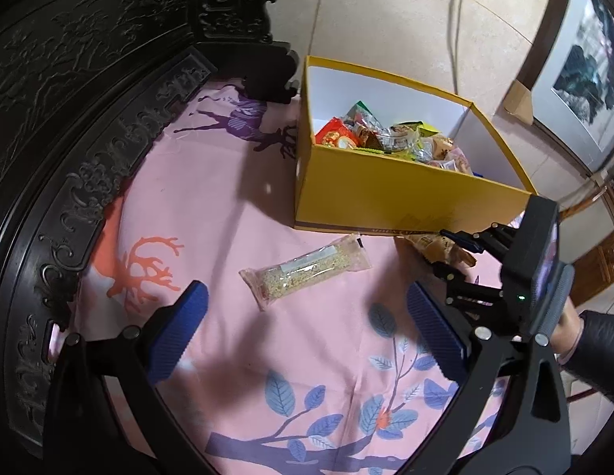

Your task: Organize snacks

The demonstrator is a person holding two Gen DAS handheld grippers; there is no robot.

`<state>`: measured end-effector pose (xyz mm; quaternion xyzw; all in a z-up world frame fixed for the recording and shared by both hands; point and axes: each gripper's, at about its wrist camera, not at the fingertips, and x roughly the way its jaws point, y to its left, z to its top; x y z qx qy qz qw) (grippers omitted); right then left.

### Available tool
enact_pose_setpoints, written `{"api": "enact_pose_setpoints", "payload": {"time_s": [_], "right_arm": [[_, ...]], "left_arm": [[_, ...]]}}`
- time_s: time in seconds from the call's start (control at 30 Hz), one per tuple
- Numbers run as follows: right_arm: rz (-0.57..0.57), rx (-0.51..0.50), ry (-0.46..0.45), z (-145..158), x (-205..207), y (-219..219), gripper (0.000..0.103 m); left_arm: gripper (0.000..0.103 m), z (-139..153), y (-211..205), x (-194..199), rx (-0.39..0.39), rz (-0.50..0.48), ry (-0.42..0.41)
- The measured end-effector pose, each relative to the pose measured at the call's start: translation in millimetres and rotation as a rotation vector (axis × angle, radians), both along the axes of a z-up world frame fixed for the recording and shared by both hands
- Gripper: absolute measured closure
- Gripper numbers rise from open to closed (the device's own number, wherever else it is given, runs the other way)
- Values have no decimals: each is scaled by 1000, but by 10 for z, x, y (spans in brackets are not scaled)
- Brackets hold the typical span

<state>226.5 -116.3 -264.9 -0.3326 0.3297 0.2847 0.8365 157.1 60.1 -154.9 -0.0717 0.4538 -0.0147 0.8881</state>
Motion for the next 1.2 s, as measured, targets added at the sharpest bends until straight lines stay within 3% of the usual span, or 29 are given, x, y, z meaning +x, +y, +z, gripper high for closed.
{"api": "enact_pose_setpoints", "payload": {"time_s": [0.13,0.4,0.53,0.73,0.93,1.1,1.2], "right_arm": [[-46,71,44,137,-156,-58,72],[-180,242,148,285,-601,-312,72],[-232,287,187,280,-796,-433,72],[-278,341,205,292,-970,-551,72],[-315,368,200,288,-984,-600,72],[-331,372,202,264,-945,-639,72],[-342,380,210,265,-923,-659,72]], "left_arm": [[2,-146,-120,82,39,-126,32],[2,-569,-518,338,327,-393,53],[2,-813,-543,527,407,-455,84],[2,-1030,-427,803,356,-457,141],[3,-1118,-277,944,236,-430,178],[24,-1105,-273,848,203,-376,195],[37,-1064,-345,700,232,-352,186]]}}
